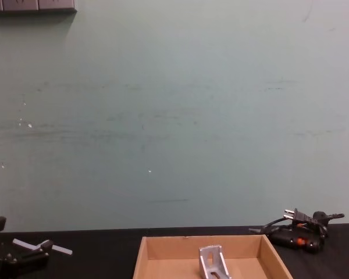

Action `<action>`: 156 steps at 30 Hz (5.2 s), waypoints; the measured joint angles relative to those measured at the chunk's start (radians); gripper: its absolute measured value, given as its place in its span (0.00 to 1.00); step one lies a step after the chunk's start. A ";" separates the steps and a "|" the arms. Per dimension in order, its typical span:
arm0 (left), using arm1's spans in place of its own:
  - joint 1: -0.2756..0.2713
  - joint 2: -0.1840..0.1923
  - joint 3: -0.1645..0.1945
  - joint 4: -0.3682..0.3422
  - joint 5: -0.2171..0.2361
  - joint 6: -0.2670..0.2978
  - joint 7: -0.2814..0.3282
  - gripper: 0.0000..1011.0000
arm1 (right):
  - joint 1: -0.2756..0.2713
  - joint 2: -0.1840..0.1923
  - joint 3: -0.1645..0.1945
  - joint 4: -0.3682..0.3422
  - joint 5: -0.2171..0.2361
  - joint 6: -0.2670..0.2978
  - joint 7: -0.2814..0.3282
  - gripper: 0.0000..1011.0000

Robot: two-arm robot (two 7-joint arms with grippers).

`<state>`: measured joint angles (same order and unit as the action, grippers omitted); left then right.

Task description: Use one hand to pick up the angle iron from the table and place it into the box.

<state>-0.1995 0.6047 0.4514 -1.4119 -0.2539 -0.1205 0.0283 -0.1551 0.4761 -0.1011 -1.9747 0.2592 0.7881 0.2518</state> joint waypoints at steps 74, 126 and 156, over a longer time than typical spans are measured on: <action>0.000 0.000 0.000 0.000 0.000 0.000 0.000 0.99 | 0.238 -0.022 -0.073 0.050 -0.048 -0.044 0.105 0.07; 0.000 0.000 0.000 0.000 0.000 0.000 0.000 0.99 | 0.631 -0.207 -0.314 0.600 -0.138 -0.191 0.115 0.36; 0.000 0.000 0.000 0.000 0.000 0.000 0.000 0.99 | 0.530 -0.142 -0.283 0.415 -0.130 -0.153 0.137 0.99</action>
<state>-0.1995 0.6047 0.4514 -1.4120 -0.2538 -0.1205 0.0283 0.3746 0.3340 -0.3844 -1.5597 0.1293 0.6352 0.3885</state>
